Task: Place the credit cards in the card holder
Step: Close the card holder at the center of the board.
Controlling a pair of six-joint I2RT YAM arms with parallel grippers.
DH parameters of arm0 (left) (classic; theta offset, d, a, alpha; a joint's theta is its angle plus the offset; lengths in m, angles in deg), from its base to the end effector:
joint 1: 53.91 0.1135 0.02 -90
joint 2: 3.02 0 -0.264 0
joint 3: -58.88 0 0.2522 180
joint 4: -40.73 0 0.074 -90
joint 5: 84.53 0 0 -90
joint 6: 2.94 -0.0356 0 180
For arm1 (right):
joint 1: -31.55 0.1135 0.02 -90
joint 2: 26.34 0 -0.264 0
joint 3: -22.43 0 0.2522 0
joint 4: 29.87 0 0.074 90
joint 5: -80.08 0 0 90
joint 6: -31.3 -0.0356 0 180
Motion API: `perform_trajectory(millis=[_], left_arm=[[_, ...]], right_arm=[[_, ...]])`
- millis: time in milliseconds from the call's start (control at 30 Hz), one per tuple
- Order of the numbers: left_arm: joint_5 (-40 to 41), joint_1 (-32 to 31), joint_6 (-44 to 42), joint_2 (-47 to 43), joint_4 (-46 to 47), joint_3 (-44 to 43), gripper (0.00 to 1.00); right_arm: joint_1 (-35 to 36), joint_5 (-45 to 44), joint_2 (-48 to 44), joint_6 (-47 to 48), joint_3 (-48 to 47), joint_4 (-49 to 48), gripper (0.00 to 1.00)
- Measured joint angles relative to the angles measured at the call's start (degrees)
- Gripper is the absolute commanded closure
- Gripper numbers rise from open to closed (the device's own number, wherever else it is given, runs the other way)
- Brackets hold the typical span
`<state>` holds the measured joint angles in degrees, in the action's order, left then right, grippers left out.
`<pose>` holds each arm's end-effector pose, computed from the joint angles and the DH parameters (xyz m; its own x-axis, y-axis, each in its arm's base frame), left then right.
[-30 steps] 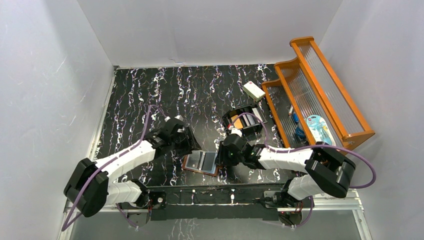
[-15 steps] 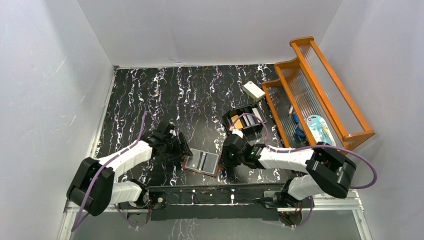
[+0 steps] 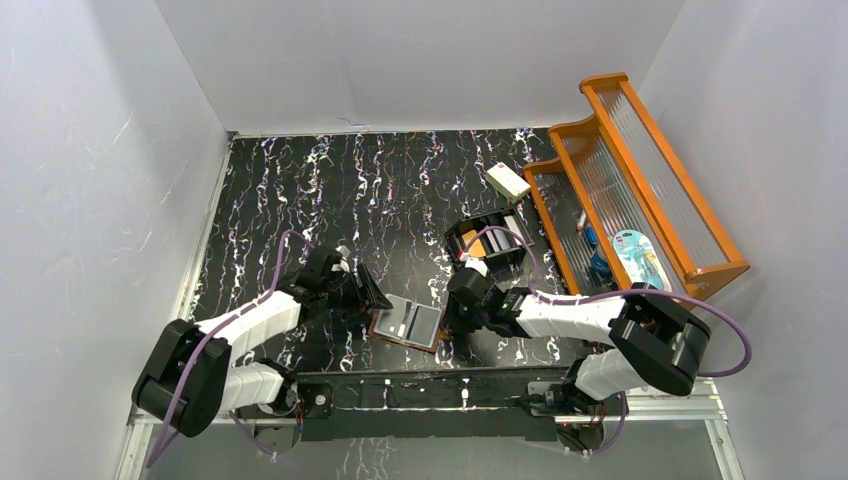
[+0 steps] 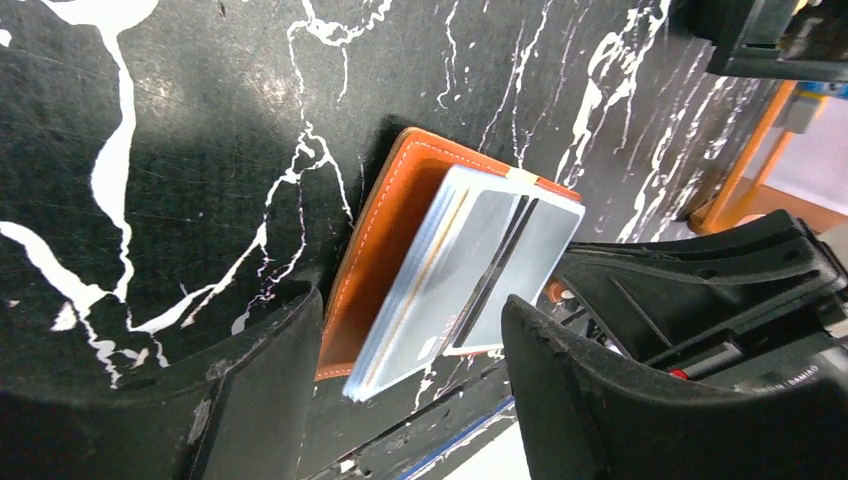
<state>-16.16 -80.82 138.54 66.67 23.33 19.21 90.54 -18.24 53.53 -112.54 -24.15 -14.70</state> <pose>0.1895 -0.1109 0.1561 -0.9121 -0.3527 -0.2090 -0.1132 0.7067 -0.6984 0.1367 0.2175 0.1532 -0.8723 0.0994 -0.4787 -0.1599 0.8673 0.4715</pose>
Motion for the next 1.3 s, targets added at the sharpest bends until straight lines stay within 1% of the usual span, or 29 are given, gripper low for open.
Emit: perform_trajectory(millis=[100, 267, 500, 633, 800, 967, 1100, 1200, 1300], left_arm=[[-0.87, 0.13, 2.21, -1.22, 3.52, 2.05, 0.39], [-6.03, -0.09, 8.46, -3.58, 11.37, 4.98, 0.41], [-11.45, -0.63, 14.38, -8.63, 19.85, 5.20, 0.42], [-13.29, -0.85, 16.04, -9.44, 22.05, 5.20, 0.43], [-13.75, -0.96, 16.24, -9.57, 22.14, 5.25, 0.43], [-14.49, -1.14, 16.92, -7.91, 25.33, 6.91, 0.51], [-14.47, -3.61, 17.35, -4.17, 27.71, 7.43, 0.58], [-14.16, -6.12, 16.85, -1.44, 27.96, 7.15, 0.65], [-12.87, -8.11, 14.91, 1.33, 25.86, 4.96, 0.74]], right_arm=[[-0.15, -0.39, -0.04, 0.04, 0.07, -0.09, 0.90], [-0.15, -0.61, 0.04, 0.20, 0.39, -1.25, 0.90], [-0.13, -0.55, 1.16, 0.24, 0.39, -3.72, 0.91], [-0.09, -0.39, 1.64, 0.26, 0.39, -4.72, 0.92], [-0.09, -0.37, 1.66, 0.48, 0.39, -4.79, 0.93], [-0.09, -0.24, 1.88, 1.77, 0.24, -5.05, 0.90], [-0.22, -0.39, 2.12, 4.31, -1.11, -3.65, 0.86], [-0.83, -0.61, 2.12, 5.86, -2.23, -2.03, 0.81], [-1.44, -0.74, 2.01, 6.49, -2.56, -0.74, 0.75]])
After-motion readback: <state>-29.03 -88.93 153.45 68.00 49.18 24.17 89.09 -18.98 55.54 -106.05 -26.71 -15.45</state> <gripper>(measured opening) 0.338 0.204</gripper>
